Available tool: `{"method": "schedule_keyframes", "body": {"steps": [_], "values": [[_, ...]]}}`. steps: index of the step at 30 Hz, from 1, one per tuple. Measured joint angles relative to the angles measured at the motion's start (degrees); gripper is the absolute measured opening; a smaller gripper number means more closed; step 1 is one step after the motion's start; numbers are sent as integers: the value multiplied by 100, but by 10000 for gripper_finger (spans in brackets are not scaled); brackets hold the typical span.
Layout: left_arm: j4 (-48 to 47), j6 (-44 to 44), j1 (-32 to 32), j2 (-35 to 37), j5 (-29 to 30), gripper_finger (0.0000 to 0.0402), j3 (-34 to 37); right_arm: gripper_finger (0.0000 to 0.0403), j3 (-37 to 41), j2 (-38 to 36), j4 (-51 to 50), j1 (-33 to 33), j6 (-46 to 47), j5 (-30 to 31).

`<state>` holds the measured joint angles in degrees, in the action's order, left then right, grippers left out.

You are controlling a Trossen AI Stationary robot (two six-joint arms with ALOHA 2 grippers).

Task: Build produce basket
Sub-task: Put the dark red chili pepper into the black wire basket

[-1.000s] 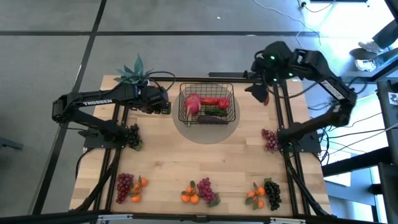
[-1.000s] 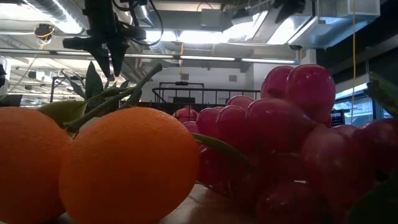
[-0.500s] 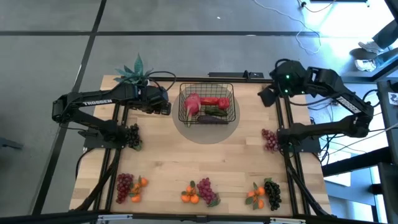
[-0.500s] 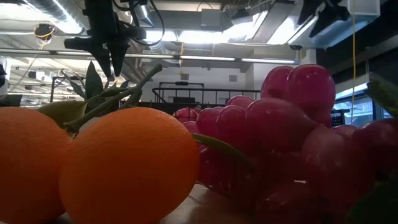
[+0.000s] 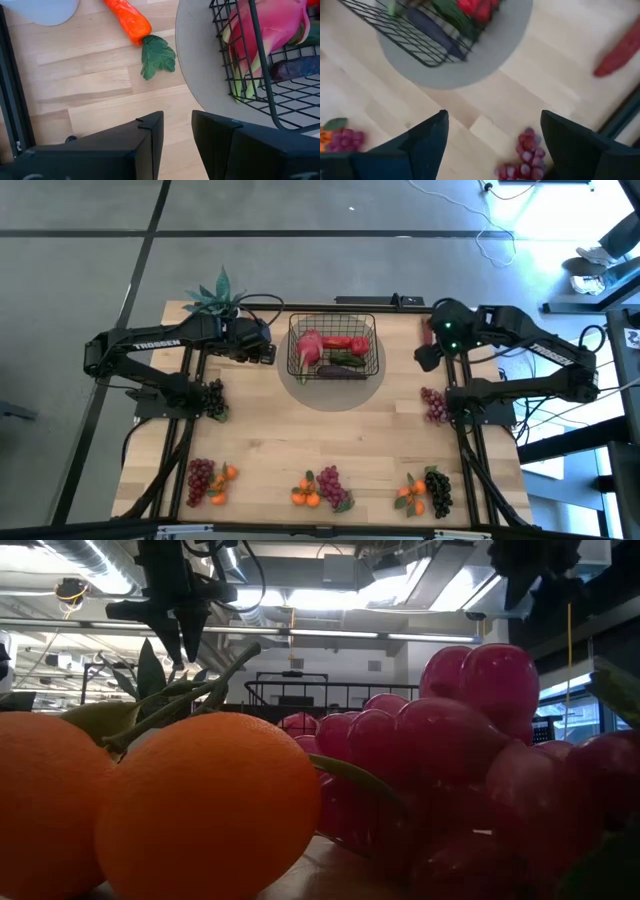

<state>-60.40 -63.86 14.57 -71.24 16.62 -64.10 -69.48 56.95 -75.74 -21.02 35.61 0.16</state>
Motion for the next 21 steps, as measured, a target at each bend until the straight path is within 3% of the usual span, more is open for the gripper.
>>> {"method": "schedule_keyframes", "body": {"steps": [4, 13, 21], "values": [[6, 0, 0, 0, 0, 90, 0, 299, 303, 0, -5, -2, 474, 125], [13, -4, 0, 0, -2, 90, 0, 299, 835, 273, 129, -38, 1231, 1650], [89, -9, 4, 0, -140, 90, 0, 299, 1326, 1100, 653, -1000, 566, 1643]]}}
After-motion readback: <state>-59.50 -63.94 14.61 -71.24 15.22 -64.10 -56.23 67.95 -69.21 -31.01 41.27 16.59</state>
